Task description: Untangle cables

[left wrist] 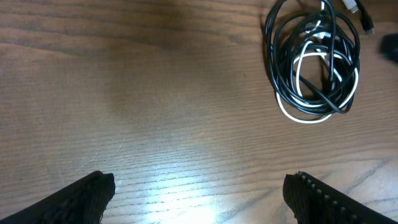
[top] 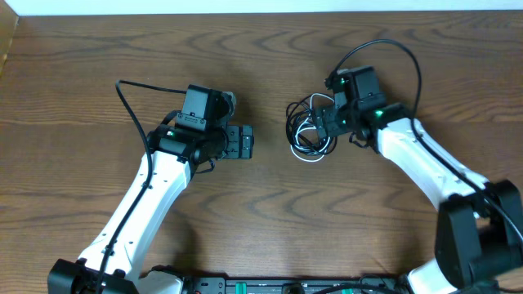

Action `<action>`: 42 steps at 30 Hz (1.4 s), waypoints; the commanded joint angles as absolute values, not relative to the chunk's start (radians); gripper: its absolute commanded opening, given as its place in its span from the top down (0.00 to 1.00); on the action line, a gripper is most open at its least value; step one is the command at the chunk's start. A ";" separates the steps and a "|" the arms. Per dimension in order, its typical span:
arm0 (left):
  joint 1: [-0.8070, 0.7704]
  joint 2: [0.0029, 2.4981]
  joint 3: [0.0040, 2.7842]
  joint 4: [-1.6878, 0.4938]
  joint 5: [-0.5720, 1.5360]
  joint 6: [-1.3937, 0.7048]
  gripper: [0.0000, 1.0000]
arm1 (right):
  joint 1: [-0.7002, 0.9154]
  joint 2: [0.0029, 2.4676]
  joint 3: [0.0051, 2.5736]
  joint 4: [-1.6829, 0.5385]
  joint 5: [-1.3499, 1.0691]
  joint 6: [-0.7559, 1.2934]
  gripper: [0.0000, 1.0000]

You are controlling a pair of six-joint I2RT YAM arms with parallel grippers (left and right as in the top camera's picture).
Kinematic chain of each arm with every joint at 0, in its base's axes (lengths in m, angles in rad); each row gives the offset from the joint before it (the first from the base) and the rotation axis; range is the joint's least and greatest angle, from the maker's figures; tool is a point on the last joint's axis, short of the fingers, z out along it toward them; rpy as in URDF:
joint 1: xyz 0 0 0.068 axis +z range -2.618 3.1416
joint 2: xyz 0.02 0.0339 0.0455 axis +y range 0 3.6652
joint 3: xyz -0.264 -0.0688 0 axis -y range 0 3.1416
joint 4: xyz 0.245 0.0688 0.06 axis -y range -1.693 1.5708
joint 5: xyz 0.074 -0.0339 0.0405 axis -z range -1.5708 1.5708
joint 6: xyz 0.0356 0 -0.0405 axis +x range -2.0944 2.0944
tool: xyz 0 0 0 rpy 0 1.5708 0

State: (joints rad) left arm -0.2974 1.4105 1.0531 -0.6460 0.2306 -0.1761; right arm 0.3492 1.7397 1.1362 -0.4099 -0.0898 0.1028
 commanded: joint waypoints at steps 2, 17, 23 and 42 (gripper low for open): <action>-0.301 1.418 1.049 -0.645 0.220 -0.170 0.08 | 0.358 1.809 1.146 -0.402 -0.089 0.120 0.18; -0.301 1.418 1.049 -0.647 0.220 -0.170 0.08 | 0.369 1.885 1.140 -0.410 -0.077 0.258 0.61; -0.301 1.418 1.049 -0.647 0.221 -0.170 0.08 | 0.374 1.877 1.140 -0.435 -0.078 0.276 0.99; -0.314 1.437 1.049 -0.590 0.464 -0.205 0.08 | 0.385 1.547 1.181 -0.551 -0.135 0.311 0.99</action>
